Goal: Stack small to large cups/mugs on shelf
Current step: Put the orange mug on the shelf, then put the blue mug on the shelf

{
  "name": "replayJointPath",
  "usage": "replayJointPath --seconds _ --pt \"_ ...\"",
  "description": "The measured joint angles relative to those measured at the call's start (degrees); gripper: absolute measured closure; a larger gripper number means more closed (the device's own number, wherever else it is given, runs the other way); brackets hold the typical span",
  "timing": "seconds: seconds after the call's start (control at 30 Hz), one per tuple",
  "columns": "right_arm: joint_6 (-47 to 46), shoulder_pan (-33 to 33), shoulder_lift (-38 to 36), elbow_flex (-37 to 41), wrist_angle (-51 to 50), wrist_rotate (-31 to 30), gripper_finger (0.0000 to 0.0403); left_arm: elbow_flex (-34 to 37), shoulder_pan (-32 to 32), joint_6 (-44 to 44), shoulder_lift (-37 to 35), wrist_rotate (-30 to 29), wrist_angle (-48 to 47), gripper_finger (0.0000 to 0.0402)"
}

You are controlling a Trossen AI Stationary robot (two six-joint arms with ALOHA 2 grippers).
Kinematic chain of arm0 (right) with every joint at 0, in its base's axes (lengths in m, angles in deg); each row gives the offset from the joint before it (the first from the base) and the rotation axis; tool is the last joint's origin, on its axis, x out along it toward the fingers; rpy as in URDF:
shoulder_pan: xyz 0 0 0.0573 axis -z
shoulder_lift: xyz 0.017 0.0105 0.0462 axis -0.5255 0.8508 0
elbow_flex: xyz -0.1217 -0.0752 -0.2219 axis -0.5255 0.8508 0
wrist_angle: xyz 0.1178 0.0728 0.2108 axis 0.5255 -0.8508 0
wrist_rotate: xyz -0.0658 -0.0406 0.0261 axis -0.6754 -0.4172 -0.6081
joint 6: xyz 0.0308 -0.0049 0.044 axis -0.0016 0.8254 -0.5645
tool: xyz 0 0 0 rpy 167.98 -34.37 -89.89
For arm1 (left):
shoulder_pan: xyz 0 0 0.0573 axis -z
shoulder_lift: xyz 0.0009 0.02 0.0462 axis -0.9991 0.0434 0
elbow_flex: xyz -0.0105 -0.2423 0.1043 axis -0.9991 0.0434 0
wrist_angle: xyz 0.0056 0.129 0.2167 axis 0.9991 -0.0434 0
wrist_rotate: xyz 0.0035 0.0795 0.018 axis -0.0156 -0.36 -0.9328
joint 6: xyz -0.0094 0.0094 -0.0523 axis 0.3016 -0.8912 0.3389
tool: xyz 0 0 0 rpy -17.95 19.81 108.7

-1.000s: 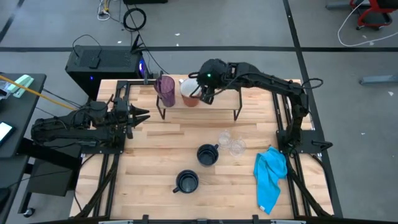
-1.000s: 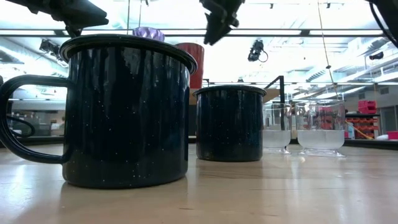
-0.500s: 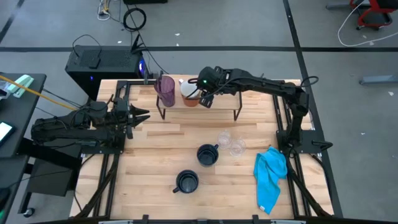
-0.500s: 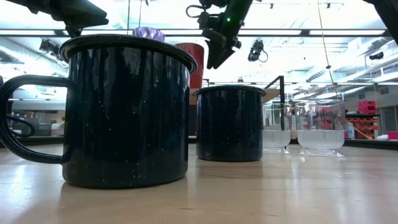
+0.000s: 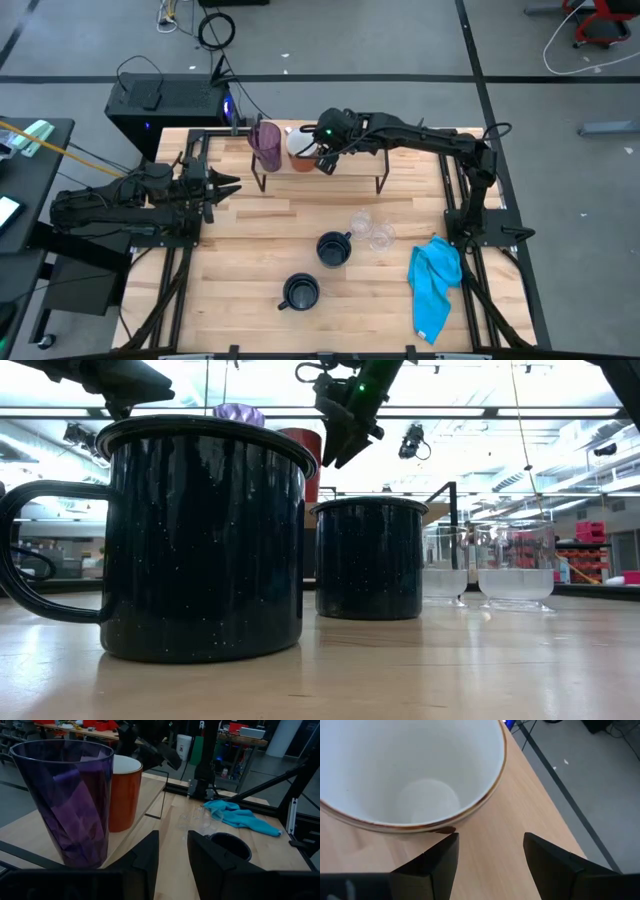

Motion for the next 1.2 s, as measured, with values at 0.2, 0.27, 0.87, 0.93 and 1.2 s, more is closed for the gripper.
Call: replayJointPath --seconds 0.2,0.27,0.87,0.93,1.2 --pt "0.1 -0.3 0.0 0.0 0.4 0.1 0.0174 0.0 0.0 0.1 0.0 0.0 0.0 0.0292" --pt "0.1 -0.3 0.0 0.0 0.8 0.0 0.0174 0.0 0.0 0.2 0.0 0.0 0.0 0.0292" --pt "0.7 -0.4 0.1 0.0 2.4 0.7 0.0174 0.0 0.0 0.2 0.0 0.0 0.0 0.0292" --pt "0.7 -0.4 0.0 0.0 1.5 0.7 0.0174 0.0 0.0 0.2 0.0 0.0 0.0 0.0292" --pt "0.1 -2.1 -3.3 -0.1 -5.3 1.1 0.0174 0.0 0.0 -0.1 0.0 0.0 -0.1 0.0292"
